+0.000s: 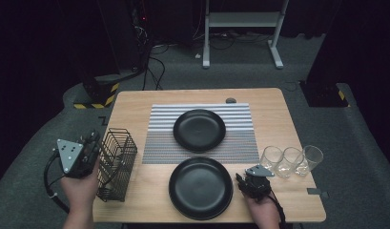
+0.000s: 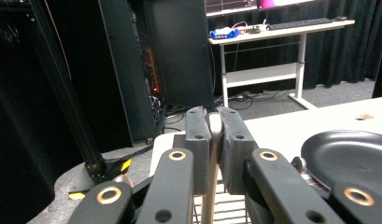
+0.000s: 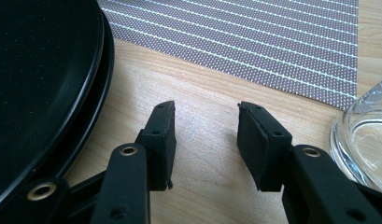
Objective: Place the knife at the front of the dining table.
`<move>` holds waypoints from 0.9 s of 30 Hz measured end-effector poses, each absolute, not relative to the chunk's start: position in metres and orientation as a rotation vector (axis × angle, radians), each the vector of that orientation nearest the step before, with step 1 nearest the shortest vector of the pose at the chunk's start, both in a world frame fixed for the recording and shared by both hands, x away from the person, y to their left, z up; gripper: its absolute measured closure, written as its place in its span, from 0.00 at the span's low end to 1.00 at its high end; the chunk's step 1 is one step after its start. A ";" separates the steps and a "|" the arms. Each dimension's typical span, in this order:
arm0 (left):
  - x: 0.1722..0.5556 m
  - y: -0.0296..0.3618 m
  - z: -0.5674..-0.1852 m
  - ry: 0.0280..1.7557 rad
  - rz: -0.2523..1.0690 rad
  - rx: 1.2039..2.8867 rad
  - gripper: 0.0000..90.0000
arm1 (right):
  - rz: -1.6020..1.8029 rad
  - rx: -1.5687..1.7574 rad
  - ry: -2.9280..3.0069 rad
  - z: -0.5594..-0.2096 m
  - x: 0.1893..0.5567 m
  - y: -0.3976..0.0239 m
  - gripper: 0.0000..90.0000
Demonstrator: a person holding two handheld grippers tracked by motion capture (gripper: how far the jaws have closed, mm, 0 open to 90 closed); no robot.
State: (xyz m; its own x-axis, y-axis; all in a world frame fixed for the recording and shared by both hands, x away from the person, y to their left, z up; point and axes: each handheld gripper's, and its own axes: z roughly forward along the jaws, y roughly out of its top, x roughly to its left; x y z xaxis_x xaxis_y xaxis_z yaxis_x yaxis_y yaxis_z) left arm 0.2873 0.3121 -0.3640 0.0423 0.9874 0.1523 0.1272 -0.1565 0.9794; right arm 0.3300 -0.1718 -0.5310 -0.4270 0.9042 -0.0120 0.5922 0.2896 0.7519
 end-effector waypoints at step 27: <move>0.293 0.305 -0.360 1.177 1.143 1.398 0.92 | 0.955 1.331 2.132 -0.531 0.330 -0.172 0.63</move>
State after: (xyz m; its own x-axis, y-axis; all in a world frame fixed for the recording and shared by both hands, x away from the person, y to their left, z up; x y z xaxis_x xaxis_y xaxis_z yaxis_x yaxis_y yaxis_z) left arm 0.2926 0.3047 -0.3597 0.1005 0.9919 0.0782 0.1076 -0.0890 0.9902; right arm 0.3296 -0.1719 -0.5309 -0.4335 0.9011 -0.0128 0.5901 0.2946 0.7517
